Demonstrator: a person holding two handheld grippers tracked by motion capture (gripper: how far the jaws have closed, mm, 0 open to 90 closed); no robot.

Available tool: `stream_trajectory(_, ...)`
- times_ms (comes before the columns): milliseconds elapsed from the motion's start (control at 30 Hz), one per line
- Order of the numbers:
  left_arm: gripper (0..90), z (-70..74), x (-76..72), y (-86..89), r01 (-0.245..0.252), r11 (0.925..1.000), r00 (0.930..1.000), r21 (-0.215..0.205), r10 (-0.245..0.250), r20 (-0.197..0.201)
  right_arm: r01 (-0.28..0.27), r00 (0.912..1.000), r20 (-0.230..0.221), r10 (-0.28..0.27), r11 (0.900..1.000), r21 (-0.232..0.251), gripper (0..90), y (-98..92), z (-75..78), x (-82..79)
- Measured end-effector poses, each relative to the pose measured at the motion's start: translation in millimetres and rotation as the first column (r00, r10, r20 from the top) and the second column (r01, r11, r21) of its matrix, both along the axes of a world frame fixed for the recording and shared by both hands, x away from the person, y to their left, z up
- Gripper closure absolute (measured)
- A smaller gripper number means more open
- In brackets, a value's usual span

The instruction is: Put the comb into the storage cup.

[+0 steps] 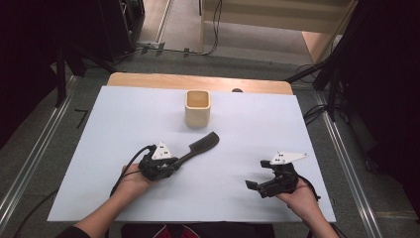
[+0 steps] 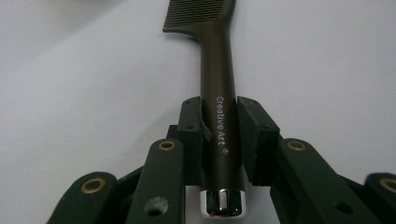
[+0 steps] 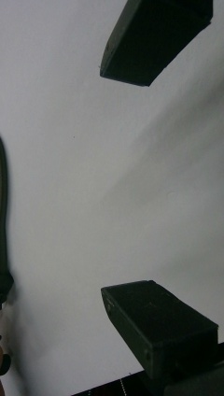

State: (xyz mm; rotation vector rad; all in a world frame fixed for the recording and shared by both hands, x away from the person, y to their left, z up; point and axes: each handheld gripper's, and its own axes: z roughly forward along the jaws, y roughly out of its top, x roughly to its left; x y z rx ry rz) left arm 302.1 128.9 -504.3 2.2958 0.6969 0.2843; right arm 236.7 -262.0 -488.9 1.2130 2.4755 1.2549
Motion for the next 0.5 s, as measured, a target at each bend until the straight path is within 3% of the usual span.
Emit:
stream_trajectory(167, 73.4, 3.3, 3.2, 0.7, 0.009, 0.9999, 0.9996, 0.004, -0.009, -0.028, -0.002, 1.0000, -0.001, 0.002, 1.000, 0.003, 0.0, 0.1, 0.1, -0.2)
stream_trajectory(500, 73.4, 12.3, 9.0, 5.4, 0.006, 0.9993, 0.9971, -0.037, -0.009, -0.076, -0.012, 0.9999, -0.005, 0.012, 1.000, -0.006, 0.0, 1.1, -1.1, 0.1)
